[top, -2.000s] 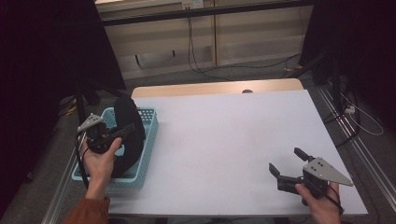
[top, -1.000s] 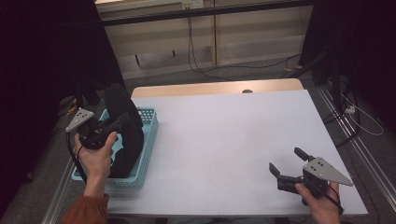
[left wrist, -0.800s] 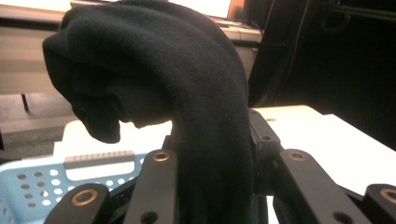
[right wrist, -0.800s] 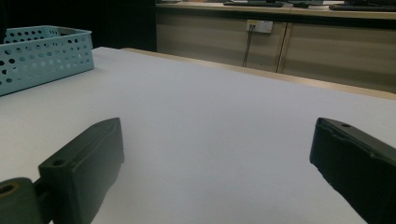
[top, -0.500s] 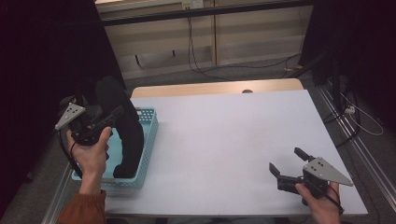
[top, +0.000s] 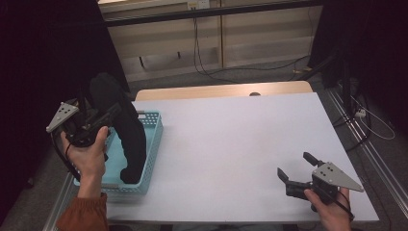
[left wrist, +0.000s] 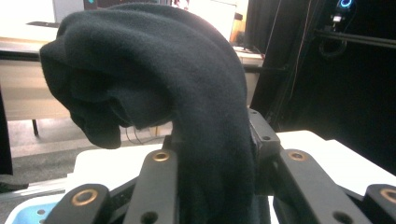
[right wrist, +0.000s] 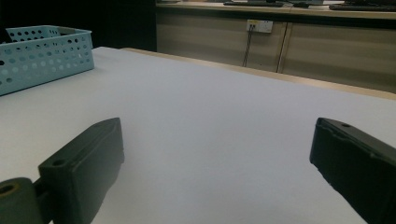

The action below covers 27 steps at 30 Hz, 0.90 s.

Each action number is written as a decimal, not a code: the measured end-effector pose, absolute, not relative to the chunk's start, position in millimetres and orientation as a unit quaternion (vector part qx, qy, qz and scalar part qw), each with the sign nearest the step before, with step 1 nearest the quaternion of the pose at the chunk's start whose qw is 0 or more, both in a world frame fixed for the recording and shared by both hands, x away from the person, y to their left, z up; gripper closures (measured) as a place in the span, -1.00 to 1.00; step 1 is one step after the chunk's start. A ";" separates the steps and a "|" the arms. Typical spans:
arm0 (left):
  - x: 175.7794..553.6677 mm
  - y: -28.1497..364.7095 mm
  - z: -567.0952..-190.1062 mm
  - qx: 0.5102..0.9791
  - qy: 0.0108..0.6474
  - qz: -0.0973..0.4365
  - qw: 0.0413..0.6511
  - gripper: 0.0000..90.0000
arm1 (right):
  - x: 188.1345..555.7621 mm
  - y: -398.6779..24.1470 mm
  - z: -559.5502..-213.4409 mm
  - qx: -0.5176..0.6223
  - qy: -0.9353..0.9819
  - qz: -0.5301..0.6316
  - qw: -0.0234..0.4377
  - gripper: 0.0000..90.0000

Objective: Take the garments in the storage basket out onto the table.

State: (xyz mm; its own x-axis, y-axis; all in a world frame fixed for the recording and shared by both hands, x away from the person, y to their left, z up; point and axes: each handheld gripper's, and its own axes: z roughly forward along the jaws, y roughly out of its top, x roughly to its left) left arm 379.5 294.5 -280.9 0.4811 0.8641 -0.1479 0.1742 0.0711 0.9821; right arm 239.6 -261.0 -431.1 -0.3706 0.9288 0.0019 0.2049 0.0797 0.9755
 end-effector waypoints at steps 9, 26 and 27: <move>375.3 291.6 -264.5 0.604 0.408 0.311 0.610 0.55 | 239.6 -260.9 -431.1 0.439 0.645 0.518 0.350 -0.96; 370.3 291.0 -241.0 0.589 0.391 0.330 0.626 0.55 | 239.6 -260.8 -431.0 0.439 0.645 0.518 0.350 -0.96; 370.4 291.2 -239.7 0.589 0.390 0.332 0.625 0.55 | 239.5 -260.8 -431.0 0.439 0.645 0.518 0.349 -0.96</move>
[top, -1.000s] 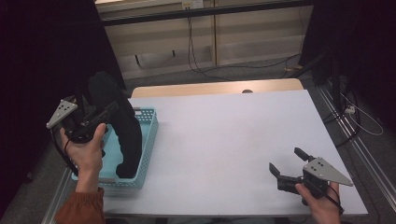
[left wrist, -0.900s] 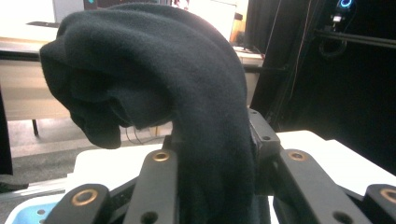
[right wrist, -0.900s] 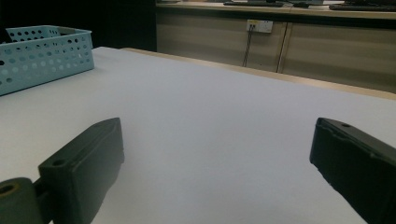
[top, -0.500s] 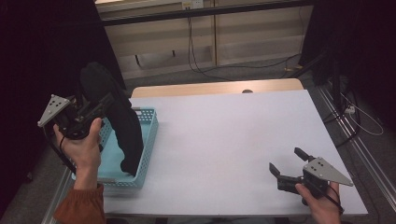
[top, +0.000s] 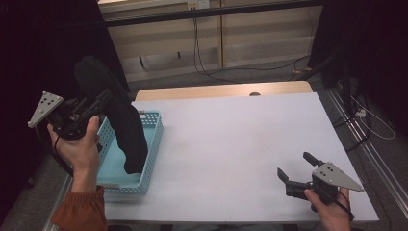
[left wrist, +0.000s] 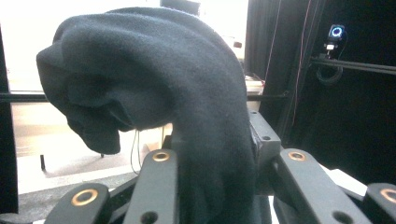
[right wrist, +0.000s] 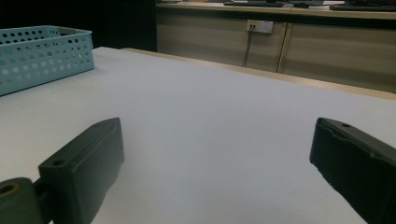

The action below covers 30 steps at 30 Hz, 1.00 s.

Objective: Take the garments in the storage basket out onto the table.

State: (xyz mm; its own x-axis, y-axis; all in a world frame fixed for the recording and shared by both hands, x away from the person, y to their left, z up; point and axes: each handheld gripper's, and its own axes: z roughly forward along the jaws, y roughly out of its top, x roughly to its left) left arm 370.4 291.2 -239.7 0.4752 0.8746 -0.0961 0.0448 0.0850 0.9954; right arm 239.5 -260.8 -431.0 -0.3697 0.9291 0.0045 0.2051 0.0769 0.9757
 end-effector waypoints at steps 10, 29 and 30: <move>367.9 289.5 -225.6 0.579 0.380 0.343 0.635 0.55 | 239.5 -260.8 -431.1 0.439 0.645 0.518 0.349 -0.96; 364.7 293.6 -193.3 0.566 0.366 0.362 0.643 0.55 | 239.7 -260.8 -431.2 0.439 0.646 0.517 0.350 -0.96; 364.1 294.1 -191.5 0.568 0.364 0.363 0.643 0.55 | 239.7 -260.8 -431.2 0.438 0.646 0.517 0.350 -0.96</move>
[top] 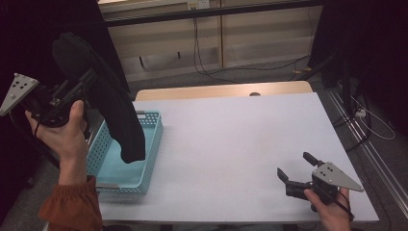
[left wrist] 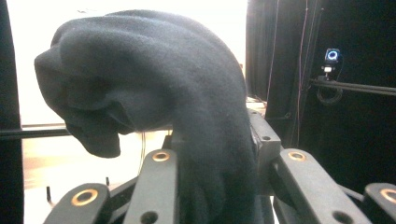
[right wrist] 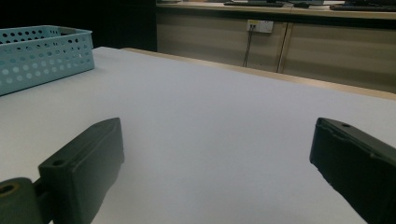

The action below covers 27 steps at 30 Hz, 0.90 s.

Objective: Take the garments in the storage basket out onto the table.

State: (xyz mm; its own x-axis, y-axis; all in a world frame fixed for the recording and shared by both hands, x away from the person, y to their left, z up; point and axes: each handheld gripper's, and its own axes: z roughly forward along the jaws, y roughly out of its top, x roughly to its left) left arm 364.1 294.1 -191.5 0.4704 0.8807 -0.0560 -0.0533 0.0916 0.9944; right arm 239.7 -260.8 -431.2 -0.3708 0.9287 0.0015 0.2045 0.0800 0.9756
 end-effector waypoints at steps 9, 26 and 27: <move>355.4 292.0 -177.6 0.557 0.350 0.369 0.657 0.55 | 239.4 -260.9 -431.1 0.439 0.646 0.518 0.349 -0.96; 353.7 273.5 -165.7 0.557 0.331 0.352 0.675 0.55 | 239.4 -260.7 -431.1 0.439 0.646 0.519 0.349 -0.96; 353.9 271.9 -165.6 0.558 0.328 0.351 0.677 0.55 | 239.4 -260.7 -431.1 0.439 0.646 0.518 0.349 -0.96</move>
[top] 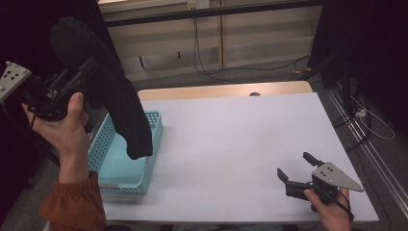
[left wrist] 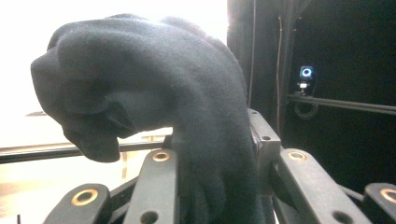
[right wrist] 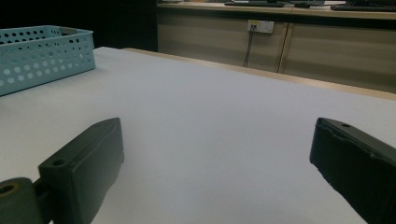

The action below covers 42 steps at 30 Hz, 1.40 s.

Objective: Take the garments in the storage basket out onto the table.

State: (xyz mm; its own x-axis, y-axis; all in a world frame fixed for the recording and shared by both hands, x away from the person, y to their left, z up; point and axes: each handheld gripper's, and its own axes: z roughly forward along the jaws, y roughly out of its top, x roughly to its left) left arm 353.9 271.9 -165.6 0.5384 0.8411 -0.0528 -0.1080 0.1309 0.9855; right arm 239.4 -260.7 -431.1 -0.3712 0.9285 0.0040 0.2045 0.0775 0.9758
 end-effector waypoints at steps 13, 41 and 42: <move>359.5 243.3 -167.4 0.575 0.312 0.326 0.682 0.55 | 239.2 -260.7 -431.1 0.437 0.647 0.518 0.349 -0.96; 365.1 183.2 -182.6 0.586 0.273 0.292 0.705 0.55 | 238.9 -260.7 -431.2 0.434 0.649 0.520 0.348 -0.96; 365.8 181.4 -183.6 0.588 0.273 0.288 0.705 0.55 | 238.9 -260.7 -431.2 0.434 0.649 0.520 0.348 -0.96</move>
State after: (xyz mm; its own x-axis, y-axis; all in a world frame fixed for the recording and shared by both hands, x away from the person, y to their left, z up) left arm 365.8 181.4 -183.6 0.6846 0.7274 -0.0469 -0.0848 0.1433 0.9860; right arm 238.9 -260.7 -431.2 -0.3823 0.9240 -0.0005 0.2015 0.0840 0.9759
